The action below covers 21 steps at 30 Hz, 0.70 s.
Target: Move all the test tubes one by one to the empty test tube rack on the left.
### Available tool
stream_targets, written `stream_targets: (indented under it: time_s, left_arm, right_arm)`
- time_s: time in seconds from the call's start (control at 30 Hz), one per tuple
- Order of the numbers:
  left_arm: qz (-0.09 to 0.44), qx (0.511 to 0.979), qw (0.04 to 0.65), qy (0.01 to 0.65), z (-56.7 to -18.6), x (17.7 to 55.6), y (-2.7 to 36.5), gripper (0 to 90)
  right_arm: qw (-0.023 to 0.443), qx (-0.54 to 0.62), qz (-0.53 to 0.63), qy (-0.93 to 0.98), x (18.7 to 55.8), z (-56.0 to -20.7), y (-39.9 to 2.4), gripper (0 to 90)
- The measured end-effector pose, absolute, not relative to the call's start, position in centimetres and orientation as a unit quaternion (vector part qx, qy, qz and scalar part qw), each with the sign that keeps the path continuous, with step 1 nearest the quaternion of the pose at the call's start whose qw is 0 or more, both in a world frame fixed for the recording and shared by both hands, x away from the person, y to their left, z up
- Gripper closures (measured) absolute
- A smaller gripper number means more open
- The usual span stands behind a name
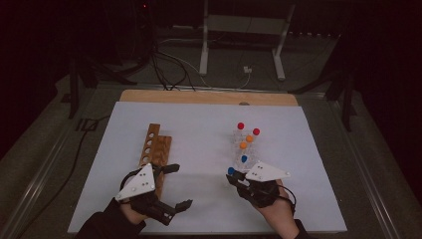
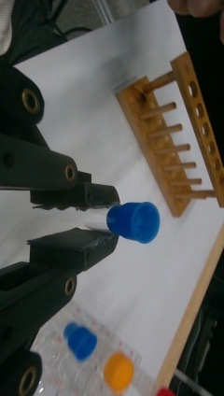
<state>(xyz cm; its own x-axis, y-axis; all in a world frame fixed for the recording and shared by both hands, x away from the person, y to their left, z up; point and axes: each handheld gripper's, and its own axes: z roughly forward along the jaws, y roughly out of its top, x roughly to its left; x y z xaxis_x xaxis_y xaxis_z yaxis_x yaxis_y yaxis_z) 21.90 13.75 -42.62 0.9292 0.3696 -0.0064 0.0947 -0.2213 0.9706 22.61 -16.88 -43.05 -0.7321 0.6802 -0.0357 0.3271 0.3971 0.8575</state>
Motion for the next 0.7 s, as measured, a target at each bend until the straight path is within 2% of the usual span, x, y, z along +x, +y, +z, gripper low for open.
stream_targets:
  time_s: [0.4, 0.6, 0.63, 0.7]
  left_arm:
    - [0.106, 0.779, 0.596, 0.164, -41.7, 23.1, 11.0, 2.9]
    - [0.105, 0.778, 0.596, 0.168, -41.8, 23.6, 10.2, 8.0]
    - [0.107, 0.778, 0.596, 0.169, -41.8, 23.6, 10.1, 14.0]
    - [0.109, 0.777, 0.597, 0.168, -41.9, 23.7, 9.9, 17.3]
  right_arm:
    - [0.168, 0.282, 0.451, 0.830, 22.1, -43.8, -14.5, 76.8]
    - [0.161, 0.276, 0.453, 0.832, 22.0, -43.9, -14.0, 76.8]
    - [0.160, 0.274, 0.453, 0.833, 22.0, -43.9, -13.9, 76.8]
    - [0.159, 0.272, 0.453, 0.834, 22.0, -43.9, -13.8, 76.8]
